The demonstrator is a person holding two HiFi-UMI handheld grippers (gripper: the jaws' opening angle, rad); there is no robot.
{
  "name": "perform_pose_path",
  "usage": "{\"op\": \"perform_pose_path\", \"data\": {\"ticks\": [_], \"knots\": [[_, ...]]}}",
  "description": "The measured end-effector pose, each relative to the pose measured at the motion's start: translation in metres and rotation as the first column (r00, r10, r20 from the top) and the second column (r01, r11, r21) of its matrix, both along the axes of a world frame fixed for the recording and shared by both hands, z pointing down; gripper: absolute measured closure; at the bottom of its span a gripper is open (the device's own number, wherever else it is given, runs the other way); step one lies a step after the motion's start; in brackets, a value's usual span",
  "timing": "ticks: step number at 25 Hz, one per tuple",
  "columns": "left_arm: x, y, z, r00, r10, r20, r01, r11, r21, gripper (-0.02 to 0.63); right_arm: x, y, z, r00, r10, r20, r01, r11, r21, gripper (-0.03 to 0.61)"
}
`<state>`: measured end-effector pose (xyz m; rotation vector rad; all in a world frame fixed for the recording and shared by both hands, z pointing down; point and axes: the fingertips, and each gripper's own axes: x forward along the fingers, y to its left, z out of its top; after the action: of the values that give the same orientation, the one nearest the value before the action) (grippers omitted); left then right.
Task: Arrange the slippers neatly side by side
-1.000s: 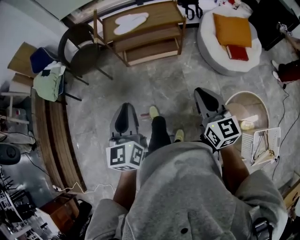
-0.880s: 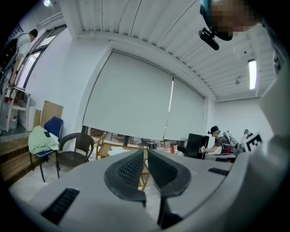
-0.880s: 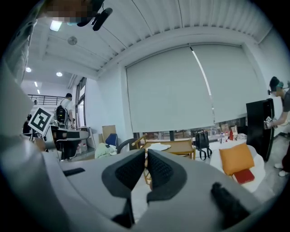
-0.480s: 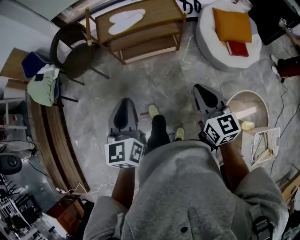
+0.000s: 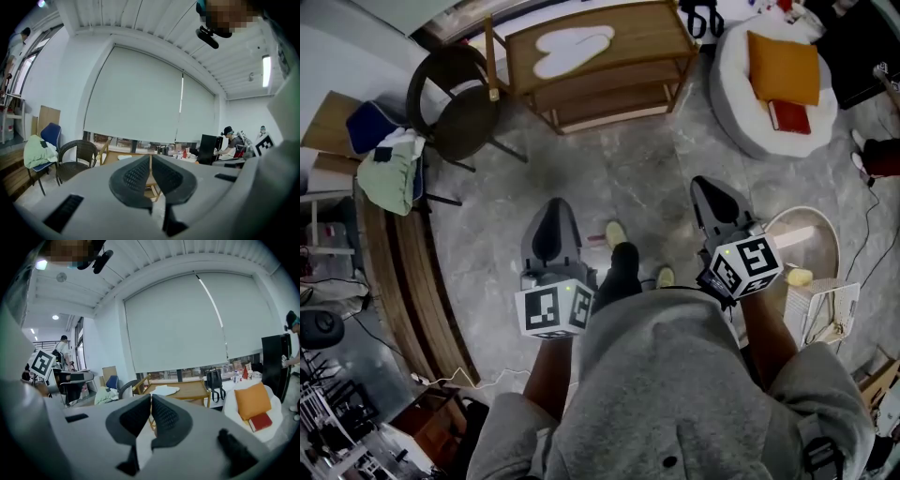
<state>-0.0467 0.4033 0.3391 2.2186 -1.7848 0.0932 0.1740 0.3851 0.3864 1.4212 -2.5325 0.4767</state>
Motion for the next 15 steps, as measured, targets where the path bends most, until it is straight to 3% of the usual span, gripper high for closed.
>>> {"op": "perform_pose_path", "data": {"ticks": [10, 15], "knots": [[-0.039, -0.05, 0.004, 0.999, -0.035, -0.001, 0.035, 0.999, -0.032, 0.598, -0.039, -0.05, -0.011, 1.0, 0.005, -0.024, -0.004, 1.0, 0.021, 0.551], [-0.055, -0.072, 0.011, 1.0, 0.007, 0.021, -0.006, 0.999, -0.046, 0.598, -0.063, -0.074, -0.013, 0.999, 0.009, -0.035, -0.008, 0.999, 0.032, 0.552]]}}
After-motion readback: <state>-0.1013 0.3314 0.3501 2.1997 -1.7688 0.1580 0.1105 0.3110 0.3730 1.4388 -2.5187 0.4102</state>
